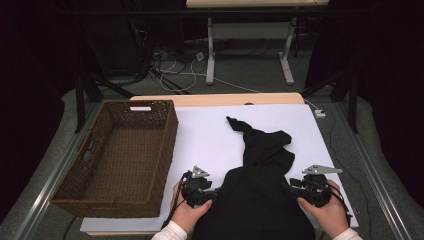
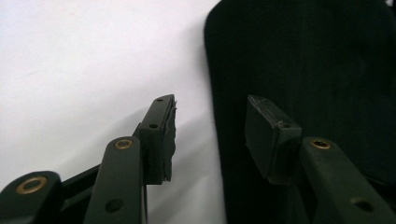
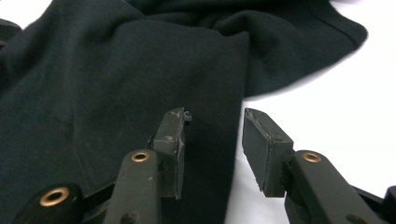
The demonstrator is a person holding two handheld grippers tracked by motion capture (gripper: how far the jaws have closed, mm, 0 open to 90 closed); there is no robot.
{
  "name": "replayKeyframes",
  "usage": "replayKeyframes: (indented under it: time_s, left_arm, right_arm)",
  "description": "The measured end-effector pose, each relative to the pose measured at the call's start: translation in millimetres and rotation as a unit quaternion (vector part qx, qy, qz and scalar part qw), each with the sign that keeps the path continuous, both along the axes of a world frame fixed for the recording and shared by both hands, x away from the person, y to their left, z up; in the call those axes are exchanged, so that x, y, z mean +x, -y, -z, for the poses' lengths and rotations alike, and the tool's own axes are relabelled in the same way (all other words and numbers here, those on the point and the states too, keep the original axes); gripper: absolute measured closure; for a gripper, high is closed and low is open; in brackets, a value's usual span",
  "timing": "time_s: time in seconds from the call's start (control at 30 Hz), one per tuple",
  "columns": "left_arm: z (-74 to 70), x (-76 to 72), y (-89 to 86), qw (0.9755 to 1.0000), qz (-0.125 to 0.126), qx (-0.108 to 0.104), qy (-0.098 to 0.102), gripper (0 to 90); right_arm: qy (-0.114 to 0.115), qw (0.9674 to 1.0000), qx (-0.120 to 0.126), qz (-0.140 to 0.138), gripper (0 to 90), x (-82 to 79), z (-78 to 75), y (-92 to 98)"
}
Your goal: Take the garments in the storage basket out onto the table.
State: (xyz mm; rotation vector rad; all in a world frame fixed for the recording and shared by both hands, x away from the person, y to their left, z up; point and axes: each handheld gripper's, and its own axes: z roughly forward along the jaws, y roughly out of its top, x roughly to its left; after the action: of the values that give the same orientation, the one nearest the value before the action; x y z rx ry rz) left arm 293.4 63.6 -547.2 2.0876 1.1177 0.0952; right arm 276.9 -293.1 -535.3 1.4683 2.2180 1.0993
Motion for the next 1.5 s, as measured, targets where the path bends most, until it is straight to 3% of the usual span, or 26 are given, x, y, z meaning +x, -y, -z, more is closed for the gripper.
replayKeyframes:
  time_s: [0.1, 0.2, 0.27, 0.53, 0.63, 0.73, 0.83, 0.93, 1.03, 1.1, 1.2, 1.37, 1.5]
  left_arm:
    - [0.7, 3.2, 2.9, 1.0000, 0.004, 0.003, 0.007, 53.2]
    - [-1.0, 6.6, 4.9, 0.9999, -0.003, -0.004, 0.012, 53.1]
    - [-1.8, 11.2, 4.8, 0.9998, -0.002, 0.002, 0.019, 53.1]
    - [-2.0, 28.6, 6.4, 0.9981, -0.023, 0.012, 0.057, 49.7]
    - [0.5, 32.3, 7.0, 0.9985, -0.021, 0.010, 0.049, 47.2]
    - [2.5, 31.8, 11.2, 0.9991, -0.010, -0.004, 0.041, 45.5]
    - [4.2, 29.2, 16.9, 0.9991, 0.007, -0.011, 0.040, 44.6]
    - [5.8, 27.8, 21.6, 0.9993, 0.016, -0.018, 0.028, 45.4]
    - [7.9, 26.7, 25.6, 0.9992, 0.032, -0.013, 0.019, 51.7]
    - [10.4, 24.3, 30.3, 0.9990, 0.041, -0.013, 0.010, 59.1]
    - [11.2, 23.1, 32.9, 0.9983, 0.051, 0.012, 0.026, 67.7]
    - [13.3, 22.0, 31.6, 0.9981, 0.049, 0.013, 0.035, 84.9]
    - [11.3, 19.7, 31.0, 0.9981, 0.045, 0.018, 0.038, 88.0]
  right_arm:
    - [0.002, 1.0000, -0.003, -0.003, 59.0, 4.5, -0.3, -3.2]
    - [0.017, 0.9998, -0.003, 0.007, 59.0, 13.3, -3.6, 0.9]
    - [0.020, 0.9996, 0.006, 0.017, 59.0, 19.4, -5.6, 2.5]
    - [0.027, 0.9958, -0.022, 0.084, 50.6, 63.5, 3.5, 13.2]
    - [0.014, 0.9948, -0.036, 0.094, 47.3, 75.3, 10.0, 12.9]
    - [0.002, 0.9954, -0.043, 0.086, 47.5, 81.6, 17.0, 6.5]
    - [0.017, 0.9944, -0.072, 0.075, 56.3, 82.7, 19.9, -1.6]
    - [0.021, 0.9950, -0.075, 0.062, 74.8, 82.7, 20.2, -4.6]
    - [0.012, 0.9965, -0.065, 0.052, 87.0, 83.1, 19.1, -4.7]
    - [0.007, 0.9969, -0.061, 0.048, 88.0, 84.5, 18.5, -4.2]
    - [0.006, 0.9972, -0.058, 0.046, 88.4, 86.1, 15.7, -4.1]
    - [0.015, 0.9973, -0.053, 0.047, 88.6, 88.2, 10.7, -3.9]
    - [0.025, 0.9971, -0.052, 0.049, 88.7, 89.0, 6.1, -2.4]
